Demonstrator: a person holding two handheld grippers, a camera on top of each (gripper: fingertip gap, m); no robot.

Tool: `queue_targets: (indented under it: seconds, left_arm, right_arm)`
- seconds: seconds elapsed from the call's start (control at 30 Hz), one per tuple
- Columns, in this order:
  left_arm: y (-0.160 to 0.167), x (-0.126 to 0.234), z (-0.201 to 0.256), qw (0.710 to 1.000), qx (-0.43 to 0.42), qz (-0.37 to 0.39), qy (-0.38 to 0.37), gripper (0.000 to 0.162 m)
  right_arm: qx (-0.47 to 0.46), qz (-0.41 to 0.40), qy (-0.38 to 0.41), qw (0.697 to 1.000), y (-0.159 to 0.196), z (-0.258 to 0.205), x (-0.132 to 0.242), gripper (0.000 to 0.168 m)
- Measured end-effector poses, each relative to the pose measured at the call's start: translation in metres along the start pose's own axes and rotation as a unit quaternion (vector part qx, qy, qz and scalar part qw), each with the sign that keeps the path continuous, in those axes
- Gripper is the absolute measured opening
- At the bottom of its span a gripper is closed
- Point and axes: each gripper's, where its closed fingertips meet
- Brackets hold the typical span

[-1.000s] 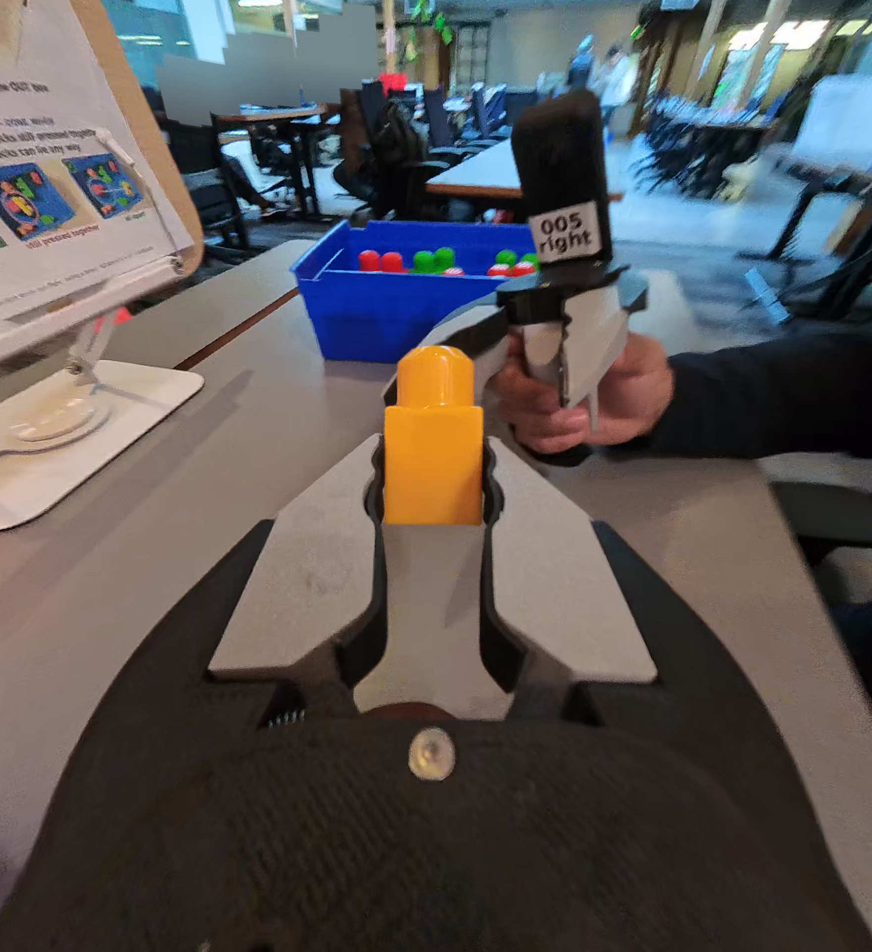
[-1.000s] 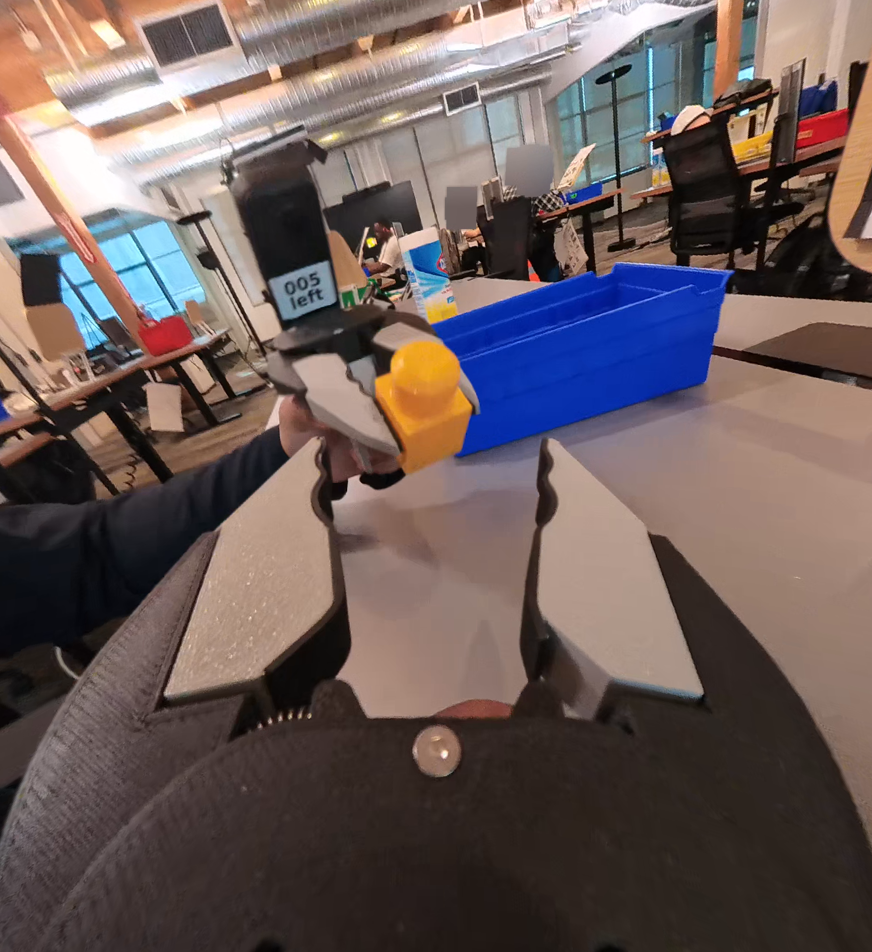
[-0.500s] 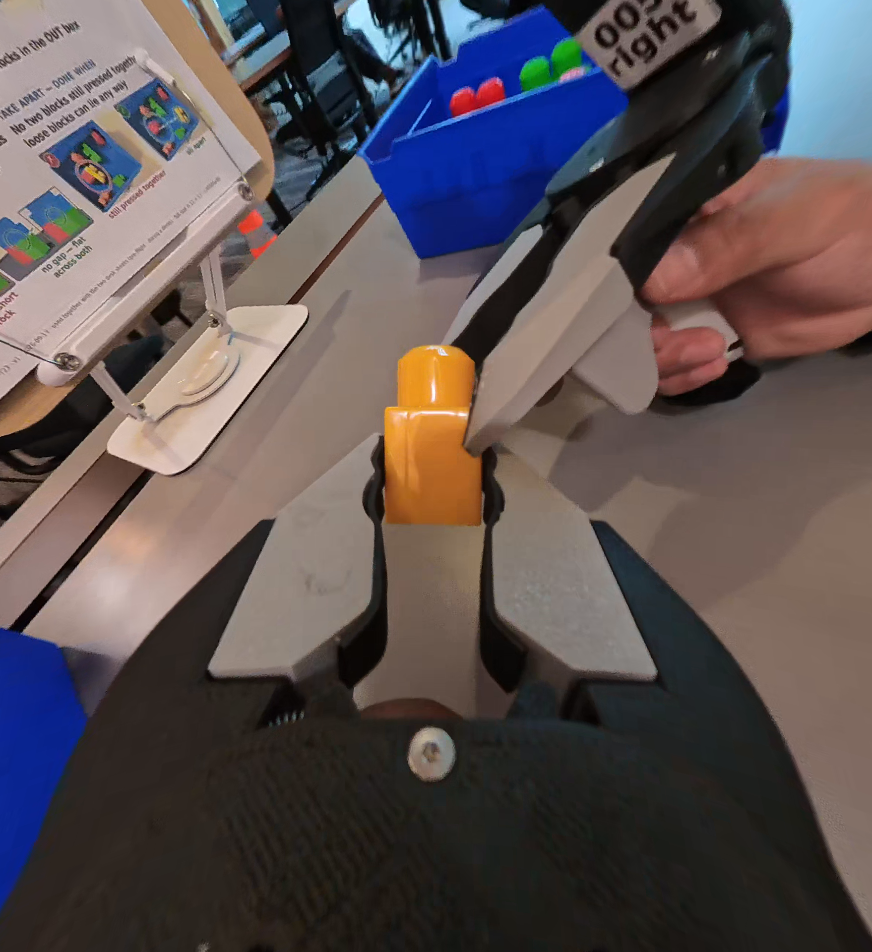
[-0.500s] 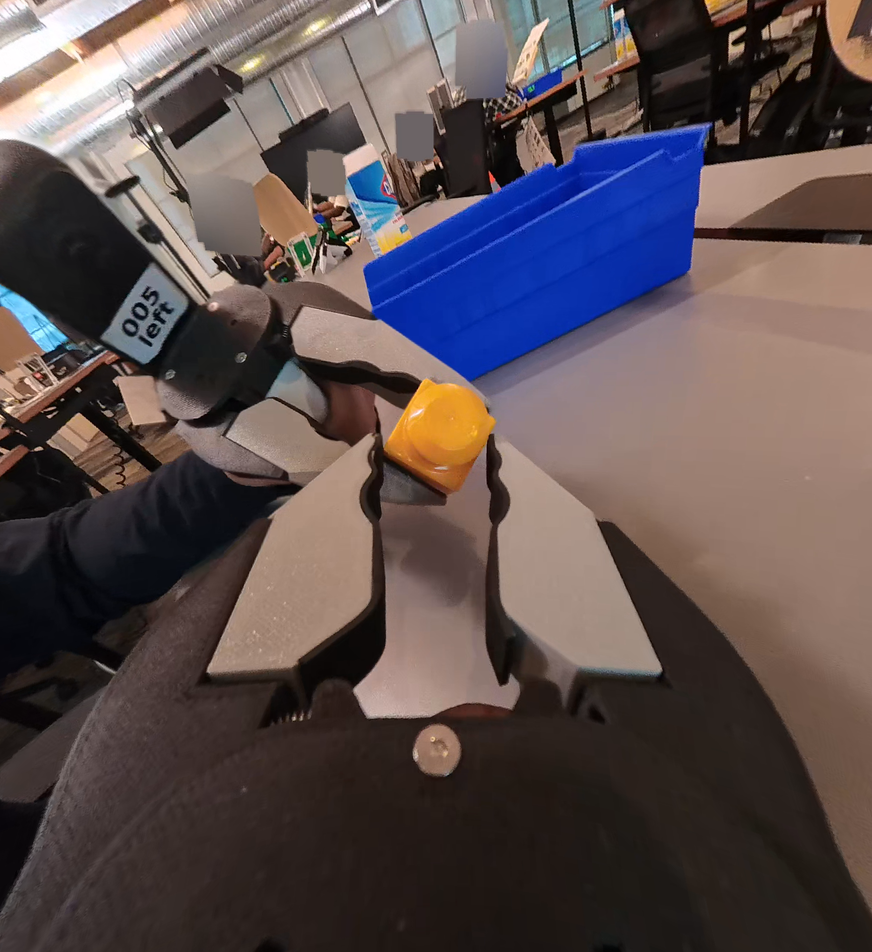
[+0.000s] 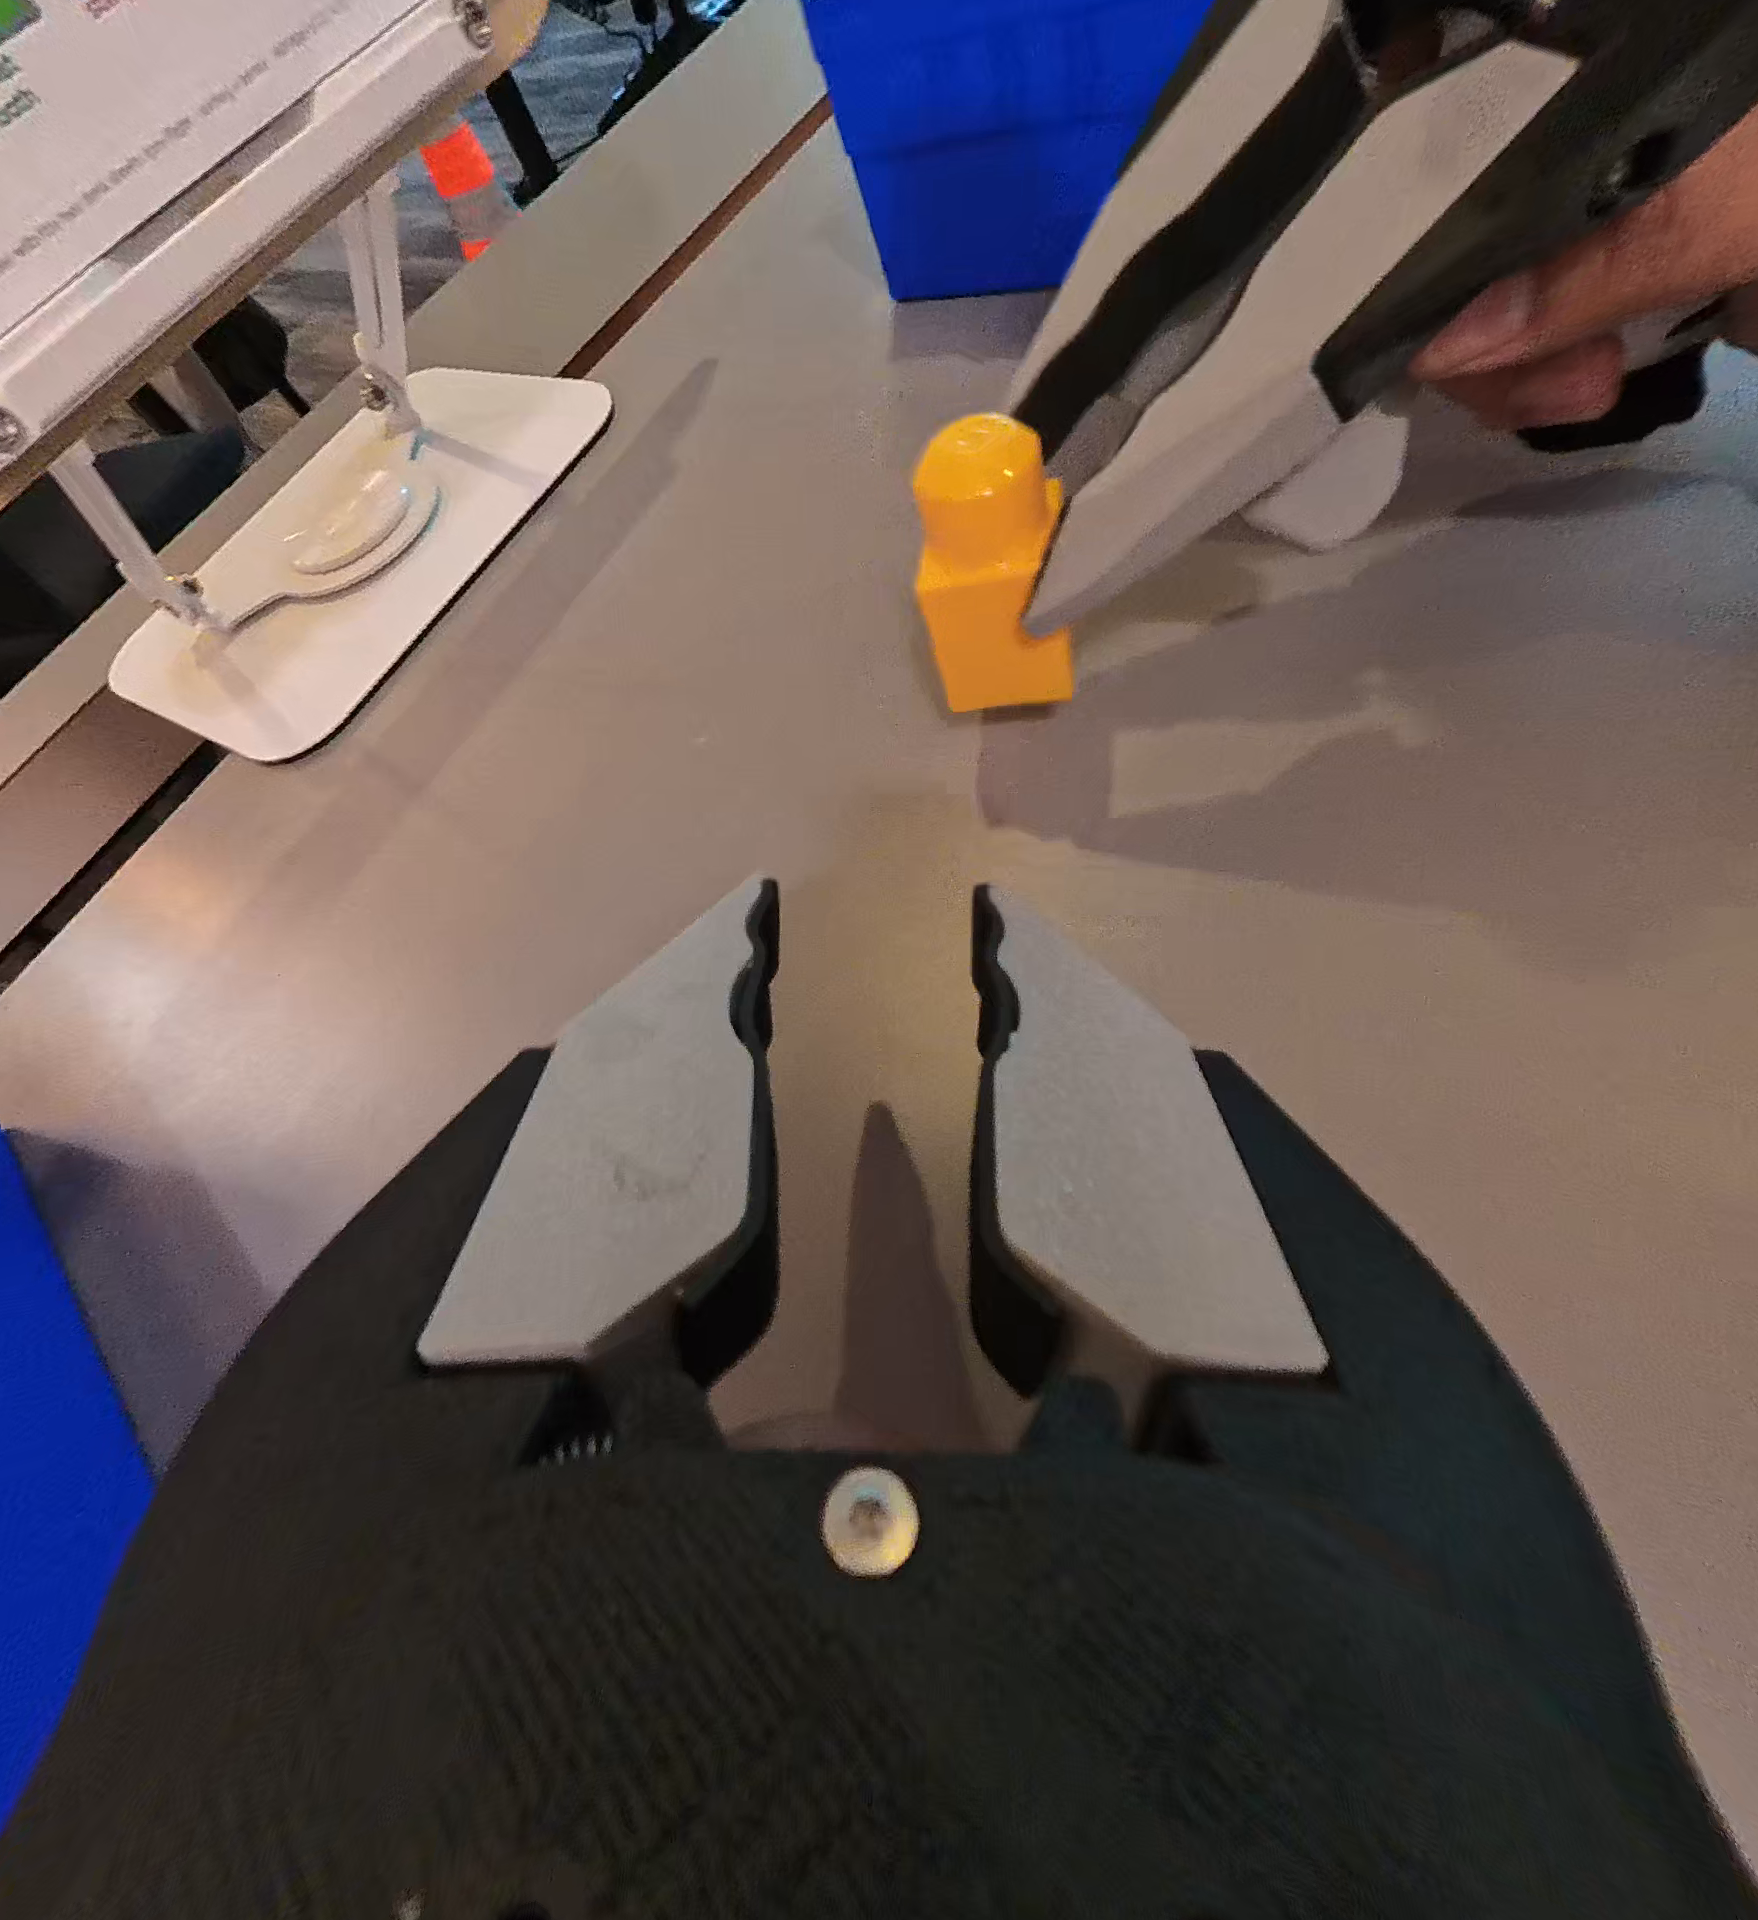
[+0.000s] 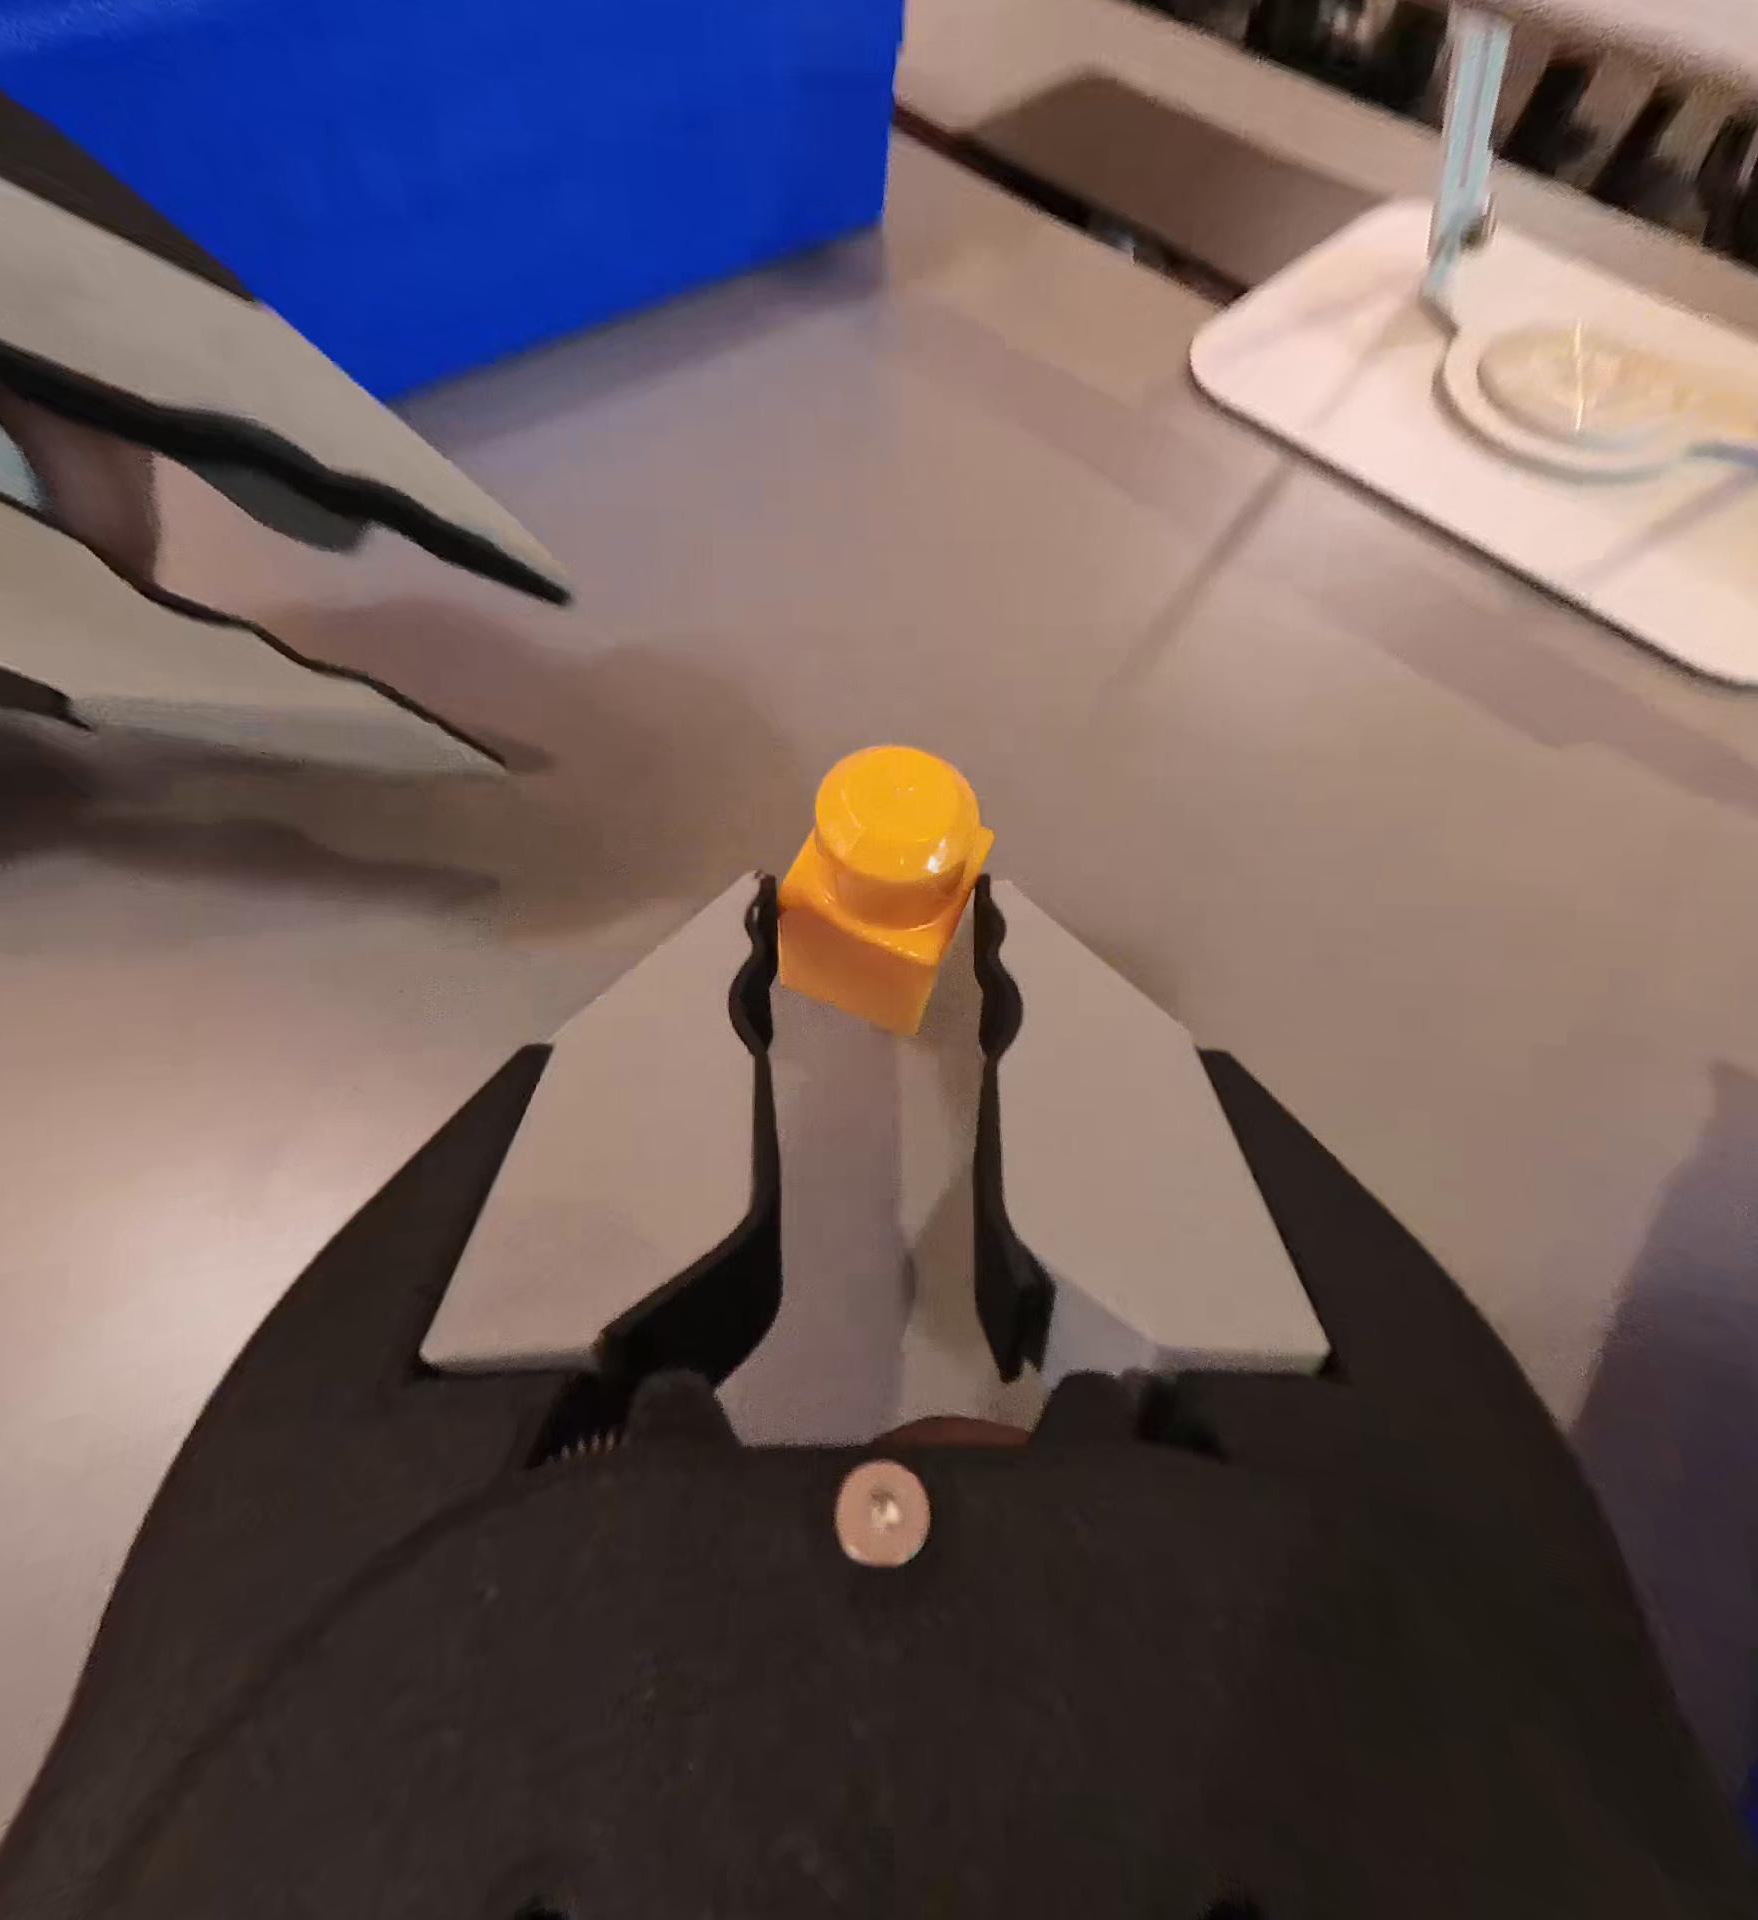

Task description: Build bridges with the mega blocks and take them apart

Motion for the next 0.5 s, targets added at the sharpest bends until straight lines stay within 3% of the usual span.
queue_targets:
  seconds: [0.23,0.5]
  left_arm:
    - [0.007,-0.001,-0.012,1.0,0.025,-0.008,-0.005,0.034]
    - [-0.018,0.024,-0.031,0.996,0.065,0.047,-0.041,0.035]
  right_arm:
    - [-0.009,-0.044,-0.015,0.999,0.017,0.001,-0.005,0.039]
    - [0.011,-0.001,0.027,1.0,-0.001,0.011,0.006,0.044]
Point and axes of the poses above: each gripper's, where its closed fingertips meet, x back along the fingers, y out of its underside, z = x × y across the jaws, and after that the axes turned 12 degrees about x, right-handed
